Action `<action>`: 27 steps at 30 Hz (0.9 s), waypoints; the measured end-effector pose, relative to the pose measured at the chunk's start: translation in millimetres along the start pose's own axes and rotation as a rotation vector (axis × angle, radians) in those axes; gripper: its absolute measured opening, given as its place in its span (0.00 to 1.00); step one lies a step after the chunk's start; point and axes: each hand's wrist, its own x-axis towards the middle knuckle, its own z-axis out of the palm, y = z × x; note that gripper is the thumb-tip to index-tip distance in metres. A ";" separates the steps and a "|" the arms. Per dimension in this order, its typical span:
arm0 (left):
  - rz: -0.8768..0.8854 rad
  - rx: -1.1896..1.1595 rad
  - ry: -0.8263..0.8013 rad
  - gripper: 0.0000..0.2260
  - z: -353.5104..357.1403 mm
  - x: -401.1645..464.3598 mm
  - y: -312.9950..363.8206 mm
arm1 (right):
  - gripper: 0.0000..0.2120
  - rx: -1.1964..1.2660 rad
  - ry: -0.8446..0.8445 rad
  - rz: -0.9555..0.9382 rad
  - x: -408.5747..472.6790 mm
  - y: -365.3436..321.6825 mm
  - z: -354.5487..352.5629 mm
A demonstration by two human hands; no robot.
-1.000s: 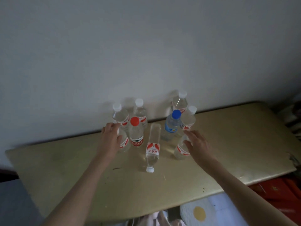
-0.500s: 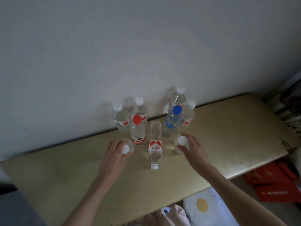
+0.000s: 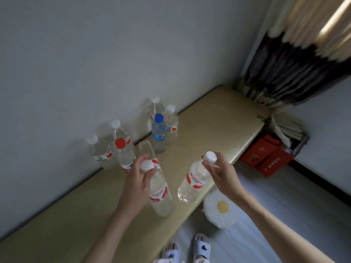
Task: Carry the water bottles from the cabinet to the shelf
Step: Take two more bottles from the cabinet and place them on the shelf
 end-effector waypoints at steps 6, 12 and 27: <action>0.090 -0.189 -0.194 0.16 70.2 -17.9 57.1 | 0.07 0.239 0.279 0.106 -71.1 24.7 -73.8; 0.233 -0.224 -0.411 0.09 175.0 -68.3 119.1 | 0.02 0.434 0.665 0.138 -187.3 62.6 -172.2; 0.467 -0.340 -1.200 0.08 457.1 -384.9 290.1 | 0.09 0.276 1.366 0.395 -581.2 175.7 -350.2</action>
